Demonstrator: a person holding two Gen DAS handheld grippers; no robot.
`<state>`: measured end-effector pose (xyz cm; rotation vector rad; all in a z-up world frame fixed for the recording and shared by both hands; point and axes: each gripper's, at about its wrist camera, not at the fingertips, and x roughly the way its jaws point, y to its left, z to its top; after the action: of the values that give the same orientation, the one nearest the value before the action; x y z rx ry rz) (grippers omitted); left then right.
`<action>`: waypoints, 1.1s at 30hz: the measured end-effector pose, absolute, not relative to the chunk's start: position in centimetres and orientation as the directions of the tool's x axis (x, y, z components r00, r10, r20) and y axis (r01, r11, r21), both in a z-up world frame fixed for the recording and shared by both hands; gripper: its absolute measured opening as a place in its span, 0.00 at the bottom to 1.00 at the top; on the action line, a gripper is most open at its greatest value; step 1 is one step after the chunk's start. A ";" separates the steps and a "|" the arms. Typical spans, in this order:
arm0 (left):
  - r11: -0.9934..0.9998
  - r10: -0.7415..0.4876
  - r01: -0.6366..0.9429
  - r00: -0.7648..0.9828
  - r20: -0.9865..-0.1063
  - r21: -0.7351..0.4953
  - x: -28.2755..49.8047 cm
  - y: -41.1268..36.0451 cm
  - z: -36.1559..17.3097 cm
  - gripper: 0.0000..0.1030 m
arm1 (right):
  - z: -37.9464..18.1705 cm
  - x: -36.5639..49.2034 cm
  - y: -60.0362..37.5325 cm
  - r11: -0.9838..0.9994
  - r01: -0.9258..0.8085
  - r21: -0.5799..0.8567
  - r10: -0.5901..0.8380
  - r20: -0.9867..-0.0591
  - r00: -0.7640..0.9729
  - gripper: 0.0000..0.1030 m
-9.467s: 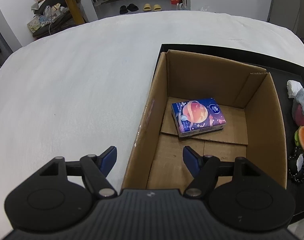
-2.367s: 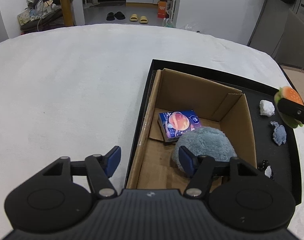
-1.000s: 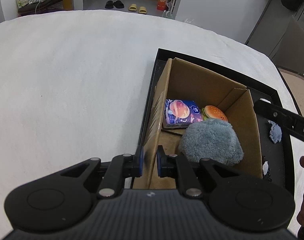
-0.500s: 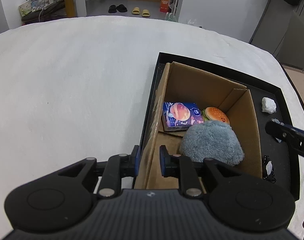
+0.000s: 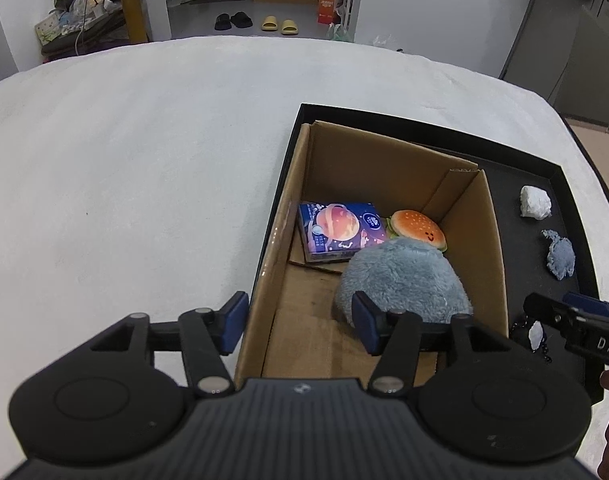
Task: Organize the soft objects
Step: 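Grasp the black heart-shaped plush on the tray with the right gripper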
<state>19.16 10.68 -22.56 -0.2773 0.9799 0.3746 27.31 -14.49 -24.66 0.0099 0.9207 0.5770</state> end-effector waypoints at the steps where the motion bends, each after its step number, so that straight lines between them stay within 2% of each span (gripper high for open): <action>1: 0.902 0.187 -0.428 0.499 -0.846 -0.053 19.2 10.6 -22.6 0.55 | -24.9 27.3 -14.7 0.851 -0.462 0.248 0.471 -0.751 0.463 0.72; 5: 0.902 0.203 -0.430 0.489 -0.848 -0.032 19.7 10.1 -22.5 0.59 | -25.9 27.5 -15.4 0.864 -0.450 0.227 0.440 -0.774 0.455 0.85; 16: 0.899 0.231 -0.437 0.489 -0.841 -0.007 19.9 9.2 -22.6 0.63 | -29.3 27.5 -16.6 0.879 -0.451 0.154 0.357 -0.839 0.410 0.87; 25: 0.901 0.238 -0.434 0.484 -0.842 0.005 20.1 9.1 -22.6 0.63 | -30.7 27.2 -17.5 0.886 -0.450 0.115 0.321 -0.851 0.415 0.87; 26: 0.902 0.238 -0.433 0.485 -0.842 0.006 20.1 9.1 -22.7 0.63 | -30.7 27.1 -17.6 0.886 -0.451 0.103 0.315 -0.848 0.426 0.84; 28: 0.902 0.238 -0.431 0.484 -0.842 0.007 20.1 9.1 -22.6 0.63 | -30.6 26.9 -17.8 0.891 -0.448 0.069 0.293 -0.841 0.454 0.73; 30: 0.902 0.238 -0.432 0.484 -0.842 0.007 20.1 9.1 -22.6 0.63 | -30.3 26.9 -18.1 0.894 -0.446 0.035 0.272 -0.834 0.480 0.46; 31: 0.902 0.239 -0.432 0.485 -0.841 0.007 20.1 9.1 -22.6 0.63 | -30.1 27.0 -18.3 0.894 -0.447 0.034 0.273 -0.833 0.481 0.42; 33: 0.902 0.239 -0.431 0.487 -0.840 0.007 20.1 9.1 -22.7 0.63 | -29.9 27.3 -18.8 0.895 -0.440 0.073 0.296 -0.836 0.463 0.40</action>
<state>20.06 9.06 -22.66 -0.2164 0.9823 0.4114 27.34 -18.78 -29.92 -0.1607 0.9917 0.4543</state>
